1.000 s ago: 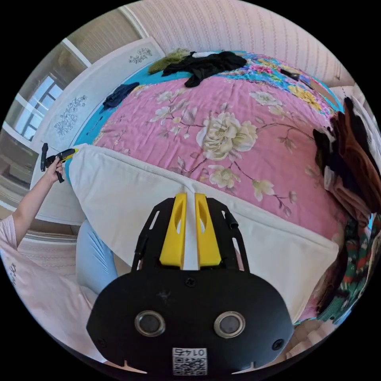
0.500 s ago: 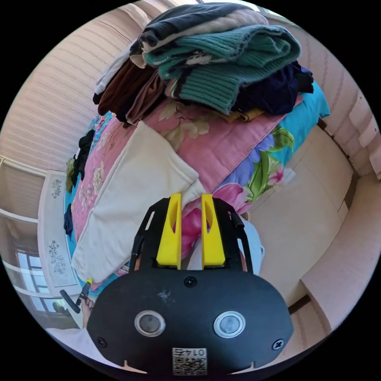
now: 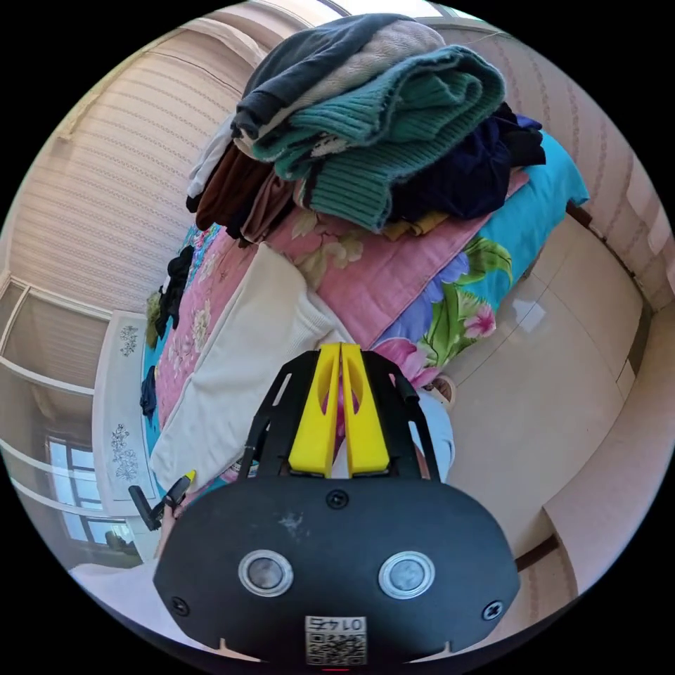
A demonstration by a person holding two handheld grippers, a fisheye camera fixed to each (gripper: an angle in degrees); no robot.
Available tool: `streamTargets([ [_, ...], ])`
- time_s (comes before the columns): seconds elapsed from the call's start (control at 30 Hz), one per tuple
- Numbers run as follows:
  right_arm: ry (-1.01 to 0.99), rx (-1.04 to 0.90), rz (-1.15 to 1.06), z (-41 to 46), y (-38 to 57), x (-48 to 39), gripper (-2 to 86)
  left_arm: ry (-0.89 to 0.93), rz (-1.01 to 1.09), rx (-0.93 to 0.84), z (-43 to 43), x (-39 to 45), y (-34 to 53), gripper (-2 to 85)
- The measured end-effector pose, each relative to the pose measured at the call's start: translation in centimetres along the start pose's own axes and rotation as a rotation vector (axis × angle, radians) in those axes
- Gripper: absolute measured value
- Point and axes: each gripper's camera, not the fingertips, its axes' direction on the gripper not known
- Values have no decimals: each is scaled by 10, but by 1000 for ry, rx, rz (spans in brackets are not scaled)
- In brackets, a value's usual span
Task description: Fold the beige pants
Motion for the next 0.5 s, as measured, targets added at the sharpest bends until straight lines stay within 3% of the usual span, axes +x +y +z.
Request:
streamTargets([
  [0.1, 25, -25, -212, 1, 5, -40, -4, 0, -3, 4, 2, -1, -2, 49],
  [0.27, 70, -300, -874, 74, 54, -194, -5, 15, -2, 1, 16, 8, -7, 49],
  [0.37, 143, -361, -1166, 120, 95, -274, -7, 13, 32, -11, 23, 21, -14, 47],
  [0.5, 222, -382, -1375, 168, 123, -345, -6, -15, 92, -32, 33, 39, -23, 36],
])
